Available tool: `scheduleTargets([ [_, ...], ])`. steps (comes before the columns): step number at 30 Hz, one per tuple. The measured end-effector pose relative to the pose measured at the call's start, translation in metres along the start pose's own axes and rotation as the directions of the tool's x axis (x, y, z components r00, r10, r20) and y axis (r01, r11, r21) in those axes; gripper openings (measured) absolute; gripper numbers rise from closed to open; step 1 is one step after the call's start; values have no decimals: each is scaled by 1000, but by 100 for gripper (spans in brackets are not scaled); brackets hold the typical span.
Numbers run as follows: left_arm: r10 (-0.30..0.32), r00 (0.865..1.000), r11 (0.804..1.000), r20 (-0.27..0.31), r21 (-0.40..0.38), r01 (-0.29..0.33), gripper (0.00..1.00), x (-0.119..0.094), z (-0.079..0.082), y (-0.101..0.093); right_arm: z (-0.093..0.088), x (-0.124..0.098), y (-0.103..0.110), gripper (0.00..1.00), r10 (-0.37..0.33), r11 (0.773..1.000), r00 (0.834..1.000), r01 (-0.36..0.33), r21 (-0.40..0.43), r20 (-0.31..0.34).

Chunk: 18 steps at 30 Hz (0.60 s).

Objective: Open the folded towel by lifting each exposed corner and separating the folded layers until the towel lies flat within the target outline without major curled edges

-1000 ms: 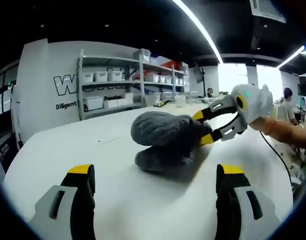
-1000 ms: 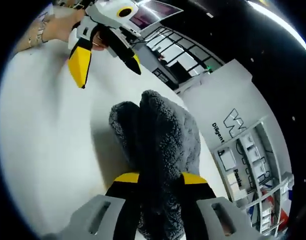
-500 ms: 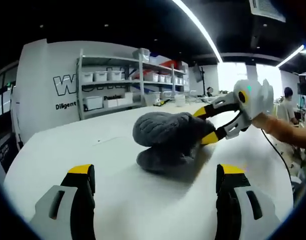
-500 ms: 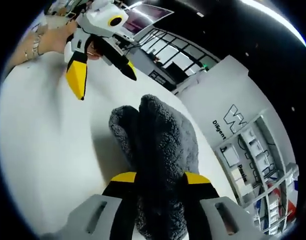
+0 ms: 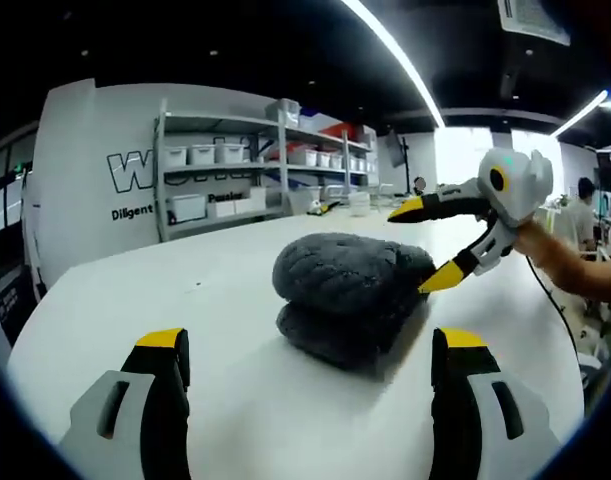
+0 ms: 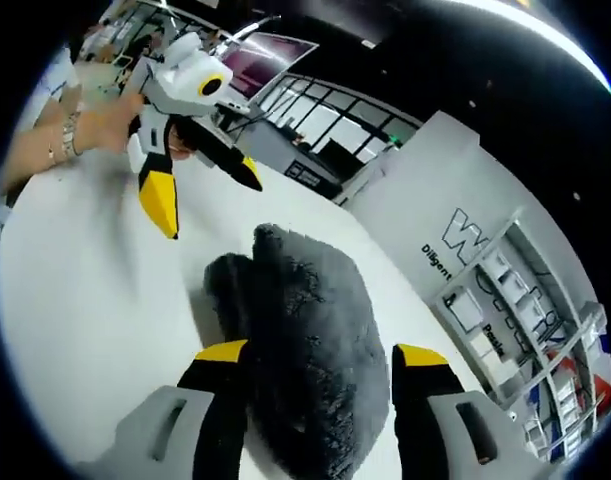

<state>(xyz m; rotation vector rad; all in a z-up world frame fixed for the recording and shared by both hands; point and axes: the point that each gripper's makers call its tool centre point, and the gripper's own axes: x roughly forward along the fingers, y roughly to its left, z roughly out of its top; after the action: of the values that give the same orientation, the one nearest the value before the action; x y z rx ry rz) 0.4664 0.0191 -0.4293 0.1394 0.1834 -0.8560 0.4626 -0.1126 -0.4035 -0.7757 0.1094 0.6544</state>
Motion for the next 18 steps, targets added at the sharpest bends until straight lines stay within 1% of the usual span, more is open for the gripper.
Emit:
scheduleTargets([
  [3, -1, 1000, 1000, -1, 2, 1, 99, 0, 0, 0, 4, -8, 4, 69, 12, 1000, 1000, -13, 27, 26],
  [5, -1, 1000, 1000, -1, 4, 1, 99, 0, 0, -1, 4, -12, 9, 71, 25, 999, 999, -27, 38, 32],
  [7, 0, 1000, 1000, 0, 6, 0, 99, -1, 0, -1, 4, -17, 16, 76, 34, 998, 999, -35, 46, 38],
  [11, 1, 1000, 1000, 1, 7, -1, 99, -2, 1, 0, 1, -21, 18, 93, 41, 997, 998, -44, 69, 46],
  [12, 3, 1000, 1000, 3, 8, -3, 99, -3, 2, 0, 0, -23, 20, 95, 46, 995, 998, -50, 86, 51],
  [15, 3, 1000, 1000, 7, 15, -3, 99, -4, 3, -2, -3, -31, 23, 99, 55, 989, 996, -64, 133, 72],
  [18, 0, 1000, 1000, 0, 26, 0, 99, -5, 2, -4, -11, -35, 23, 99, 51, 988, 996, -61, 145, 67],
])
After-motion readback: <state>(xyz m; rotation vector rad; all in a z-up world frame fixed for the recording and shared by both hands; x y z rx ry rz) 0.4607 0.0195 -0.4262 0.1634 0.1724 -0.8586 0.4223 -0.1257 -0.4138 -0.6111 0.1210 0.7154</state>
